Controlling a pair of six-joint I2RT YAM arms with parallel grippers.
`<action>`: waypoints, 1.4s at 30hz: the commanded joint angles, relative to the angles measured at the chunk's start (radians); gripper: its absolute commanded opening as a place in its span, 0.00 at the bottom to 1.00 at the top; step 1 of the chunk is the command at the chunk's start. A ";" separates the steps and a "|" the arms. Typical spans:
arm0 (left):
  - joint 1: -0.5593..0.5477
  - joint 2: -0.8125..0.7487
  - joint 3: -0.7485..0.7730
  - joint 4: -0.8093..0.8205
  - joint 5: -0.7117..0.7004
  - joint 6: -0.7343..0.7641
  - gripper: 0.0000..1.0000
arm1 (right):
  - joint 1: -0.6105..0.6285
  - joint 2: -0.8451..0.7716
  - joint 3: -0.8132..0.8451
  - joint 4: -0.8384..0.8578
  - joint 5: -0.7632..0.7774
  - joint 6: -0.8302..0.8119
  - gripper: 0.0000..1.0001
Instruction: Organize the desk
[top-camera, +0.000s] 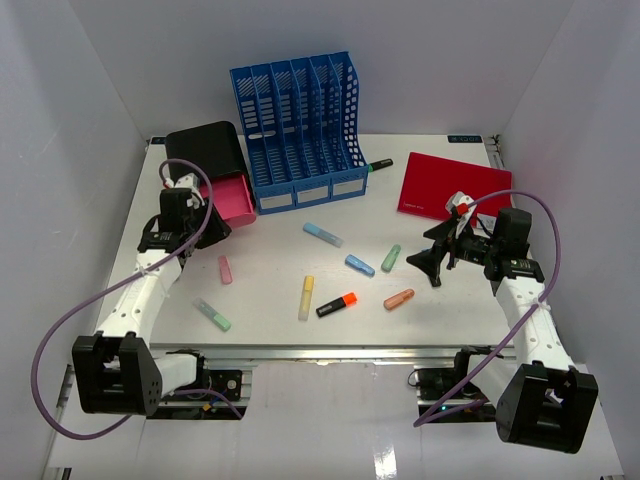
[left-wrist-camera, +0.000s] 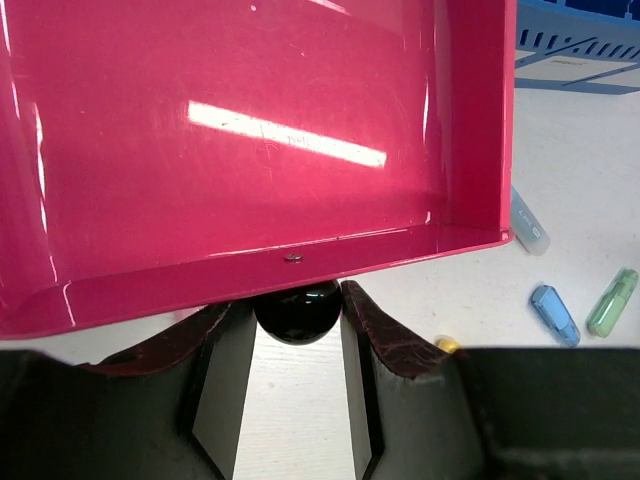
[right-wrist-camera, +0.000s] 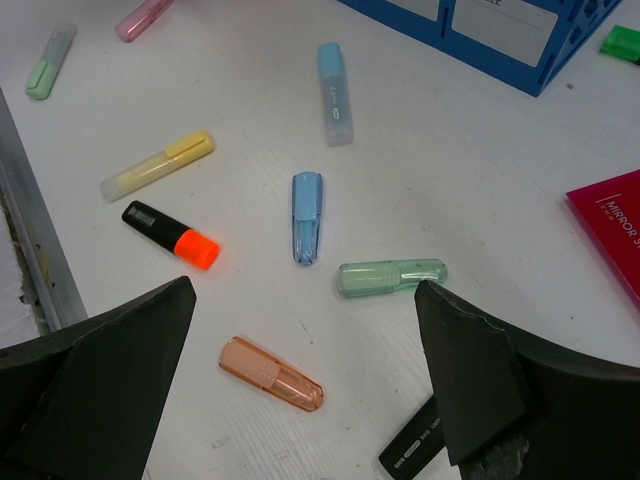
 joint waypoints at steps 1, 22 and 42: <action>-0.004 0.029 0.056 0.050 -0.010 -0.003 0.52 | 0.005 -0.007 -0.002 0.004 -0.024 -0.026 0.97; -0.004 0.022 0.071 0.085 0.026 0.021 0.83 | 0.005 0.010 0.003 -0.041 -0.051 -0.084 0.97; -0.003 -0.260 -0.038 0.035 0.208 0.051 0.90 | 0.441 0.090 0.109 -0.429 -0.022 -0.836 0.97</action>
